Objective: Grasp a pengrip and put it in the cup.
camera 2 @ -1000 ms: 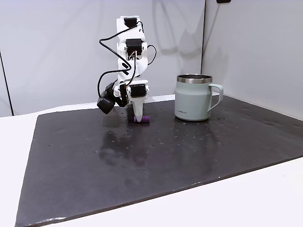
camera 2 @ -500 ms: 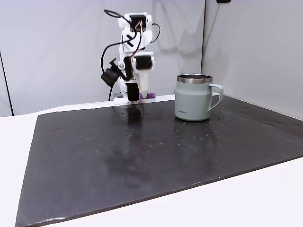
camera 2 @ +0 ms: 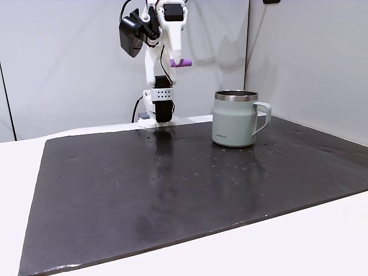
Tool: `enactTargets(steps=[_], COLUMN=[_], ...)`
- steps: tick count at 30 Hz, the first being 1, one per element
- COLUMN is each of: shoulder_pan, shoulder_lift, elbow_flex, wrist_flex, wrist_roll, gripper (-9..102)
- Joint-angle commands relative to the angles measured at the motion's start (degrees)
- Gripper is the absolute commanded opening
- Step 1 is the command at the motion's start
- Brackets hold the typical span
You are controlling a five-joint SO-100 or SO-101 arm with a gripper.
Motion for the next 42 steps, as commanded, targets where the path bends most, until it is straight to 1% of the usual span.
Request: enactTargets(steps=[1,9,17,19,20,23,25,26,33,42], shoulder_pan=[-5.98,-21.09,-27.42,-28.56,-29.0,-29.18,-28.65,-28.3,-26.46,-26.98], shoulder_lift=[1.76,0.7,-1.05,-1.76,-1.85,-1.58,-0.7,-0.44,0.62,1.14], elbow_flex=[-1.76,-0.44,0.18,0.26,0.44,1.32,2.64,2.99,3.16,3.25], wrist_flex=[0.09,0.53,0.09,0.0,0.09,0.26,0.26,0.26,0.88,1.14], wrist_roll=[0.09,2.72,5.27,5.27,5.19,4.75,3.6,3.08,1.23,1.49], gripper=[0,0,0,2,6,23,31,33,33,32])
